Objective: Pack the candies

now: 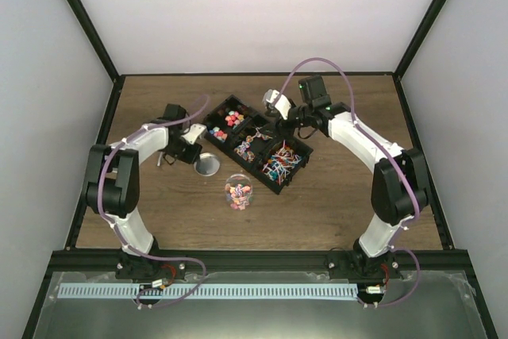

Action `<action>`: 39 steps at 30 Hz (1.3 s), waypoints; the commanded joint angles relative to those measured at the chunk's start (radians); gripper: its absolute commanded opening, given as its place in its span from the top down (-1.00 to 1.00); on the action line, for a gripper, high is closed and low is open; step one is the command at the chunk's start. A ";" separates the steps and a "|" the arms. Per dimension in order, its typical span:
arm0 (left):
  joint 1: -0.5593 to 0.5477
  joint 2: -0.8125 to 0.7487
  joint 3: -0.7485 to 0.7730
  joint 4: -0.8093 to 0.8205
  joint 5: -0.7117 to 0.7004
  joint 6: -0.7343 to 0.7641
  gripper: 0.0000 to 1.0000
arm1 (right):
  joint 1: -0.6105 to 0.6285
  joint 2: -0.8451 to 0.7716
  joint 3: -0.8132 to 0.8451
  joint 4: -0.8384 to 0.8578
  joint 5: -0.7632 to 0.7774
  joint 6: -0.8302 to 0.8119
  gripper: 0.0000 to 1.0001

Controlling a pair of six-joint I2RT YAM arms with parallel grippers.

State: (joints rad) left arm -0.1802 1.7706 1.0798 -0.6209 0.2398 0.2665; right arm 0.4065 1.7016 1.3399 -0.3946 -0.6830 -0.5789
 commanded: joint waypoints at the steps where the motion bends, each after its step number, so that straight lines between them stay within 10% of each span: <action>1: 0.032 -0.063 0.128 -0.234 0.177 0.071 0.92 | 0.035 -0.050 0.050 -0.016 -0.055 -0.120 -0.31; 13: 0.035 -0.014 0.300 -0.745 0.572 0.373 0.92 | 0.283 -0.108 0.013 -0.145 0.012 -0.628 -0.09; 28: 0.033 0.015 0.345 -0.790 0.686 0.388 0.92 | 0.426 -0.140 -0.041 -0.107 0.054 -0.774 -0.19; 39: 0.027 0.033 0.348 -0.792 0.710 0.384 0.92 | 0.473 -0.112 -0.055 -0.038 0.133 -0.835 0.13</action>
State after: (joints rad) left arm -0.1486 1.7840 1.4059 -1.4048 0.9062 0.6285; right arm 0.8589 1.5867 1.2930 -0.4740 -0.5907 -1.3651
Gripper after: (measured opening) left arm 0.040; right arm 0.472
